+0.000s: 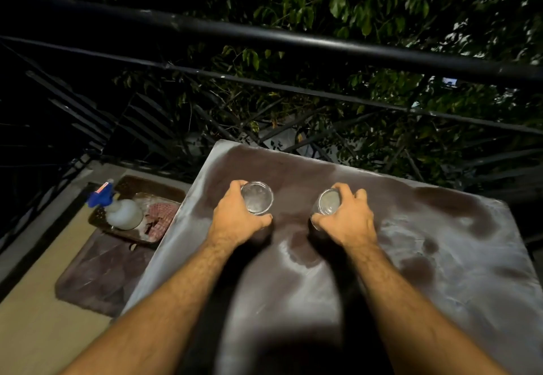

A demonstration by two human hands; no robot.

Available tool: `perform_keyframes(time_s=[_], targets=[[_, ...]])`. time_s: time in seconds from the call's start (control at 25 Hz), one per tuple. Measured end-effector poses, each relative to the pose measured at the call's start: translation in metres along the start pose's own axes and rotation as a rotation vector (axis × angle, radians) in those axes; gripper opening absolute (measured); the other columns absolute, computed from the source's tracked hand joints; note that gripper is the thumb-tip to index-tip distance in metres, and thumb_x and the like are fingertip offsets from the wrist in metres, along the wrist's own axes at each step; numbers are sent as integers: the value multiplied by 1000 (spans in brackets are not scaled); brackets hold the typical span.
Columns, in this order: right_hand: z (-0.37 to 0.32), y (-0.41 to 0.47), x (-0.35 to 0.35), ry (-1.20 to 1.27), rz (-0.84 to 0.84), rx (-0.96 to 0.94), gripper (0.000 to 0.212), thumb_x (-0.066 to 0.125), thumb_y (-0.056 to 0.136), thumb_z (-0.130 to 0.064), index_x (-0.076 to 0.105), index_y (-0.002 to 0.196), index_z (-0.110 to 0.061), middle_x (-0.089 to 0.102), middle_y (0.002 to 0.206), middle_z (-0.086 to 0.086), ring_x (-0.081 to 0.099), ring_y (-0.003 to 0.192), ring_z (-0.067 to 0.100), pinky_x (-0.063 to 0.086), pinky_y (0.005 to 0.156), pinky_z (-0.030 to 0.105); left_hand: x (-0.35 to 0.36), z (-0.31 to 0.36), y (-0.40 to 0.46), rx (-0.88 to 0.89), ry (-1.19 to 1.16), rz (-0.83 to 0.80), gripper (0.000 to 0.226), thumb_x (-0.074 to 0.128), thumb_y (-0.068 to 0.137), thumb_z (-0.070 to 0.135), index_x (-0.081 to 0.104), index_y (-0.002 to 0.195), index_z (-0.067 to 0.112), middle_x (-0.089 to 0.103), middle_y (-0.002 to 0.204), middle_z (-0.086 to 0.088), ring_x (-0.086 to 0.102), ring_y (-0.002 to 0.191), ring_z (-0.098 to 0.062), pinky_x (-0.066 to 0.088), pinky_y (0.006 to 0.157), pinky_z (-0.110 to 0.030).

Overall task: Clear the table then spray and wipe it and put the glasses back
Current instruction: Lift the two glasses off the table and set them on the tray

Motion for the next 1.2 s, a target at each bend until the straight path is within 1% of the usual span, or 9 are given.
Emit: perform_keyframes(time_s=[0.12, 0.24, 0.36, 0.44, 0.52, 0.76, 0.92, 1.04, 1.2], targets=[[-26, -7, 16, -18, -38, -49, 77, 78, 60, -51, 43, 127, -36, 36, 110, 1, 57, 100, 35, 52, 87, 39, -21, -22, 0, 0, -27, 28, 87, 89, 51, 46, 47, 126, 31, 67, 117, 7, 65, 109, -21, 54, 95, -34], [-53, -16, 32, -31, -61, -51, 78, 77, 61, -53, 43, 128, -35, 37, 112, 2, 58, 100, 36, 52, 87, 40, -48, -49, 4, 22, -27, 51, 86, 91, 56, 42, 50, 130, 24, 66, 117, 5, 65, 106, -19, 50, 91, -26], [-83, -28, 46, -22, -74, -54, 78, 77, 60, -54, 43, 127, -36, 38, 112, 3, 58, 102, 38, 52, 88, 40, -78, -70, 6, 20, 1, 43, 85, 89, 59, 43, 48, 131, 24, 64, 120, 3, 63, 105, -21, 48, 87, -27], [-111, -36, 60, -12, -91, -72, 78, 76, 60, -52, 43, 128, -36, 39, 113, 3, 58, 101, 38, 51, 87, 40, -104, -91, 11, 9, -12, 55, 82, 89, 61, 40, 48, 130, 25, 63, 118, 4, 58, 99, -16, 45, 85, -26], [-139, -44, 77, -4, -118, -104, 77, 76, 60, -51, 43, 127, -36, 39, 114, 3, 59, 101, 38, 51, 87, 40, -129, -112, 15, -2, -15, 88, 79, 88, 61, 40, 48, 128, 25, 64, 116, 5, 59, 99, -15, 48, 87, -27], [-236, -69, 145, 40, -202, -237, 75, 74, 61, -52, 41, 126, -35, 36, 111, 1, 57, 99, 36, 53, 86, 42, -196, -195, 25, -123, -8, 139, 83, 87, 56, 45, 48, 127, 28, 64, 114, 7, 63, 104, -18, 55, 93, -37], [-290, -83, 193, 28, -264, -311, 84, 76, 62, -56, 38, 134, -33, 38, 119, 4, 57, 104, 35, 51, 88, 41, -230, -256, 31, -198, -6, 160, 81, 88, 60, 42, 48, 128, 24, 65, 115, 3, 64, 99, -19, 55, 87, -35], [-314, -89, 219, 9, -290, -327, 87, 76, 61, -58, 38, 134, -33, 40, 124, 6, 56, 107, 35, 51, 89, 40, -248, -287, 33, -224, -6, 165, 87, 86, 56, 48, 46, 130, 27, 63, 116, 6, 65, 101, -19, 57, 89, -39], [-338, -98, 249, -20, -321, -357, 86, 73, 59, -60, 38, 133, -31, 38, 120, 3, 57, 106, 31, 51, 89, 38, -262, -323, 37, -263, -36, 187, 86, 90, 63, 42, 44, 134, 28, 55, 114, 11, 58, 103, -14, 52, 91, -33]])
Point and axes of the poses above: each hand's wrist, its own y-axis towards the middle knuckle, its own x-axis out of the palm, z = x × y, the point moved 4 cm from there along y, towards the middle knuckle
